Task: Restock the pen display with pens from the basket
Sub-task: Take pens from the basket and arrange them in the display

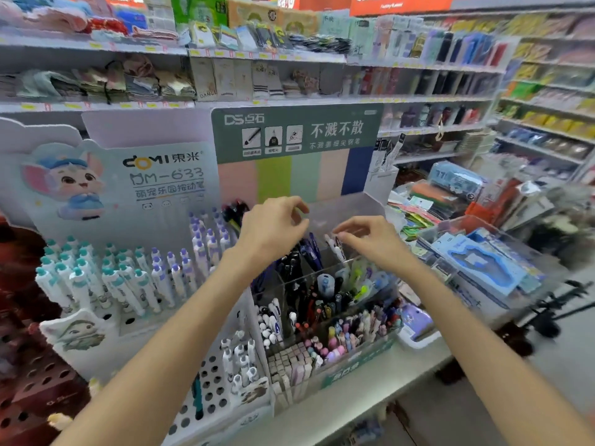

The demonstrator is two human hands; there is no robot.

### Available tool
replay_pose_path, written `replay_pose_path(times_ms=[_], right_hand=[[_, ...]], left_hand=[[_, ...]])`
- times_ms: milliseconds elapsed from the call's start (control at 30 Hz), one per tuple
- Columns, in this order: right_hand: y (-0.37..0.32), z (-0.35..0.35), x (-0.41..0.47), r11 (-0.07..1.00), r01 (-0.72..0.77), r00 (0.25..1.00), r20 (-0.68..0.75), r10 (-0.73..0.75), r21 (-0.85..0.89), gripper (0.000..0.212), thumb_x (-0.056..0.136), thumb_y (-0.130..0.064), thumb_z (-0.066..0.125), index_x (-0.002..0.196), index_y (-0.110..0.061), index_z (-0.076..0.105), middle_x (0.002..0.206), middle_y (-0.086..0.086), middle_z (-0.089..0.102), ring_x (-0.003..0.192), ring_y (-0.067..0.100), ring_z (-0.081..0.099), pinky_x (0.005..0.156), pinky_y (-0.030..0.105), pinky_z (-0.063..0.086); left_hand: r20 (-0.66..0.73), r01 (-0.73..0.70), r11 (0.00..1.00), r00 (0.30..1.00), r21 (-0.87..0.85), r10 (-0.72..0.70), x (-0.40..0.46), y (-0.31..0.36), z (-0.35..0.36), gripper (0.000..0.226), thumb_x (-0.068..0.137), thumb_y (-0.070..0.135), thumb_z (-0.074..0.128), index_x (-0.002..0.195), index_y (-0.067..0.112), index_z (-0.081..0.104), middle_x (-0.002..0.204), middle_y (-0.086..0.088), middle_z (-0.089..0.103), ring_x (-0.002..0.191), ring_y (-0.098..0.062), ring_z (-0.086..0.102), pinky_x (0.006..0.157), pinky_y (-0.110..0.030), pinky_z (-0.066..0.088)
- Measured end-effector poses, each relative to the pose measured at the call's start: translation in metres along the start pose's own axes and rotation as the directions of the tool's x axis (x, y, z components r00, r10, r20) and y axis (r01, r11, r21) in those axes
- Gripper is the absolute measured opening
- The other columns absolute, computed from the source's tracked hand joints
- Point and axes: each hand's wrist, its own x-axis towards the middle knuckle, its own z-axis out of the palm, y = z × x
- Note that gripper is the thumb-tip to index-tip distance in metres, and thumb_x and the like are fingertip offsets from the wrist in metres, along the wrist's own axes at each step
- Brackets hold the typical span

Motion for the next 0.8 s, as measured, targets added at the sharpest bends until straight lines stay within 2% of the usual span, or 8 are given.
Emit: replay_pose_path(times_ms=[167, 267, 333, 433, 533, 667, 733, 800], right_hand=[[0.044, -0.036, -0.081, 0.969, -0.248, 0.965, -0.088, 0.249, 0.019, 0.011, 0.090, -0.016, 0.063, 0.093, -0.020, 0.072, 0.092, 0.002, 0.072, 0.088, 0.016, 0.066, 0.083, 0.030, 0.053], [0.069, -0.057, -0.134, 0.932, -0.362, 0.926, -0.110, 0.360, 0.007, 0.010, 0.090, -0.015, 0.062, 0.093, -0.018, 0.072, 0.086, -0.001, 0.071, 0.077, 0.003, 0.065, 0.070, 0.018, 0.050], [0.085, -0.070, -0.169, 0.910, -0.413, 0.901, -0.138, 0.411, 0.013, 0.016, 0.089, -0.014, 0.063, 0.083, -0.027, 0.070, 0.079, -0.007, 0.068, 0.066, -0.005, 0.061, 0.069, 0.020, 0.048], [0.111, -0.089, -0.222, 0.859, -0.506, 0.837, -0.196, 0.510, 0.073, 0.017, 0.088, -0.015, 0.064, 0.081, -0.029, 0.070, 0.083, 0.000, 0.071, 0.079, 0.015, 0.066, 0.081, 0.036, 0.055], [0.135, -0.112, -0.280, 0.795, -0.597, 0.768, -0.209, 0.605, 0.108, 0.013, 0.093, -0.011, 0.058, 0.099, -0.010, 0.069, 0.091, 0.009, 0.070, 0.081, 0.018, 0.066, 0.071, 0.015, 0.049], [0.174, -0.143, -0.360, 0.721, -0.684, 0.689, -0.227, 0.688, 0.108, 0.013, 0.092, -0.010, 0.058, 0.098, -0.009, 0.070, 0.076, 0.003, 0.069, 0.064, 0.003, 0.064, 0.064, 0.018, 0.053], [0.193, -0.163, -0.398, 0.679, -0.728, 0.648, -0.233, 0.725, 0.091, 0.013, 0.092, -0.009, 0.059, 0.097, -0.009, 0.070, 0.077, 0.006, 0.070, 0.065, 0.004, 0.064, 0.071, 0.023, 0.055], [0.213, -0.183, -0.435, 0.630, -0.773, 0.603, -0.230, 0.764, 0.066, 0.013, 0.092, -0.009, 0.058, 0.098, -0.007, 0.070, 0.075, 0.000, 0.067, 0.061, -0.004, 0.061, 0.064, 0.014, 0.050]], left_hand=[[0.228, -0.080, 0.985, 0.967, -0.150, 0.114, -0.013, 0.050, 0.048, 0.022, 0.088, 0.037, 0.058, 0.108, 0.030, 0.064, 0.103, 0.011, 0.069, 0.099, -0.017, 0.064, 0.084, -0.034, 0.051], [0.363, -0.138, 0.970, 0.909, -0.201, 0.205, -0.029, 0.085, 0.081, 0.028, 0.090, 0.039, 0.058, 0.115, 0.027, 0.062, 0.112, 0.008, 0.067, 0.103, -0.018, 0.061, 0.084, -0.032, 0.049], [0.452, -0.191, 0.954, 0.847, -0.231, 0.279, -0.041, 0.111, 0.103, 0.030, 0.092, 0.037, 0.056, 0.118, 0.025, 0.061, 0.114, 0.008, 0.066, 0.104, -0.018, 0.061, 0.082, -0.031, 0.047], [0.540, -0.224, 0.923, 0.757, -0.313, 0.367, -0.059, 0.152, 0.138, 0.030, 0.091, 0.032, 0.058, 0.119, 0.022, 0.060, 0.115, 0.007, 0.065, 0.105, -0.016, 0.060, 0.079, -0.027, 0.045], [0.606, -0.263, 0.890, 0.657, -0.374, 0.449, -0.083, 0.203, 0.175, 0.031, 0.091, 0.028, 0.058, 0.120, 0.020, 0.062, 0.119, 0.003, 0.065, 0.111, -0.018, 0.059, 0.086, -0.026, 0.044], [0.706, -0.244, 0.866, 0.504, -0.437, 0.498, -0.117, 0.271, 0.230, 0.032, 0.092, 0.026, 0.058, 0.122, 0.015, 0.061, 0.124, -0.004, 0.064, 0.111, -0.021, 0.060, 0.093, -0.029, 0.047], [0.745, -0.246, 0.864, 0.437, -0.440, 0.504, -0.133, 0.303, 0.260, 0.033, 0.092, 0.025, 0.058, 0.122, 0.012, 0.060, 0.123, -0.008, 0.063, 0.110, -0.024, 0.061, 0.087, -0.030, 0.050], [0.771, -0.242, 0.864, 0.391, -0.441, 0.503, -0.149, 0.334, 0.289, 0.033, 0.093, 0.024, 0.057, 0.122, 0.007, 0.061, 0.121, -0.013, 0.064, 0.105, -0.025, 0.062, 0.074, -0.024, 0.047]])
